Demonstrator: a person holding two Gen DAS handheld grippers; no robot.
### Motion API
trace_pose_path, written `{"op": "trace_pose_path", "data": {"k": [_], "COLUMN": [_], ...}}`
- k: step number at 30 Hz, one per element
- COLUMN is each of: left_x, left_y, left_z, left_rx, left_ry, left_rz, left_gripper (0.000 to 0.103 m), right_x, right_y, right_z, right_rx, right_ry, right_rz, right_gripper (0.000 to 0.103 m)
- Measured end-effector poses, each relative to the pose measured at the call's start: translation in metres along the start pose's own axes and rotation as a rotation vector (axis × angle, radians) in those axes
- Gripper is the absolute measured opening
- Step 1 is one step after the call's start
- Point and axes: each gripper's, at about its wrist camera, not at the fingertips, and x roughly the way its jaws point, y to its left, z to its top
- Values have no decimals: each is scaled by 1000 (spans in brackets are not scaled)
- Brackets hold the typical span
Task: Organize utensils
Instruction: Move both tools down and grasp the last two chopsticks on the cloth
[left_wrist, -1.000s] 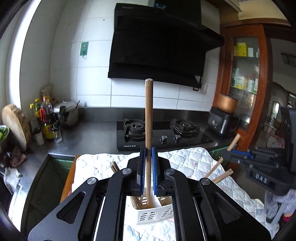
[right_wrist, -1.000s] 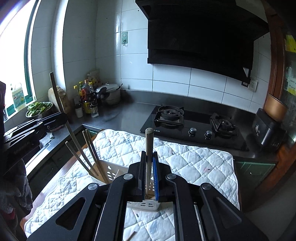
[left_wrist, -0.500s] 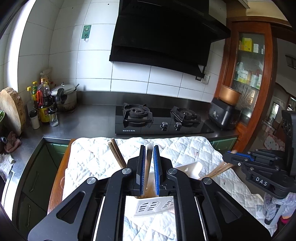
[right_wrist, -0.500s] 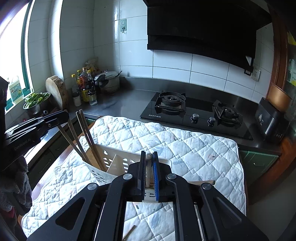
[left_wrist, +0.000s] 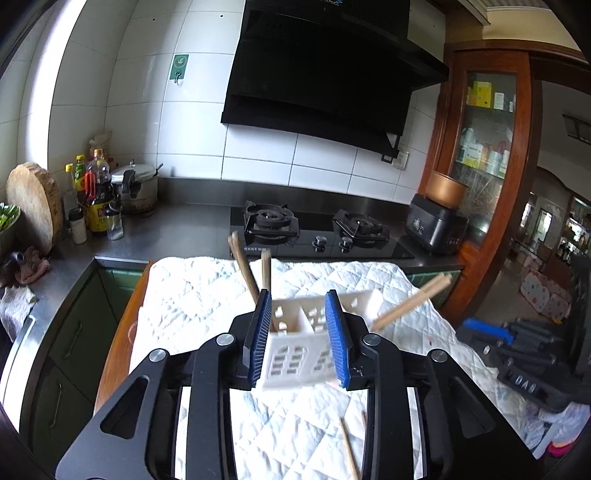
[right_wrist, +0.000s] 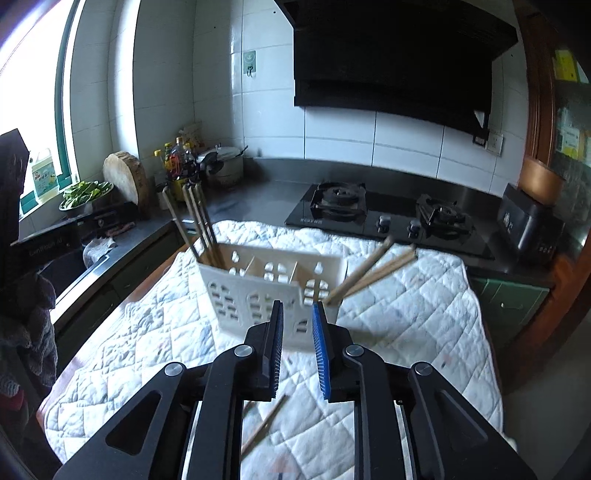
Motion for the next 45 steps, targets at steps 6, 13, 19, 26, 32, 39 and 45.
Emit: {"op": "trace_pose_path", "data": {"k": [6,13,19,26,32,39,45], "left_x": [-24,-37,-41,-45,-45,-44,-41], "left_y": [-4,5,17,23,22,14,1], "left_z": [-54,-110,-145,-167,-176,-187,-197], "left_rx": [0,-55,-91,-94,-79,-73,-62], "left_ry": [34,84,120,140,151,176,211], "left_rz": [9,28,93,159,178,154,110], "left_gripper": [48,57,64,66,67,67,66], "right_x": [15,28,34,45,47,40,30], "right_y": [21,56,72,80,82,73,57], "right_z": [-85,-152,-173,-182,-186,-185,-185], "right_rx": [63,117,149,179,199,220,242], "right_ry": [139,233,264,297,295,265,232], "right_rz": [36,61,54,25,-13,-56,-77], "right_gripper": [16,15,15,13,12,7,7]}}
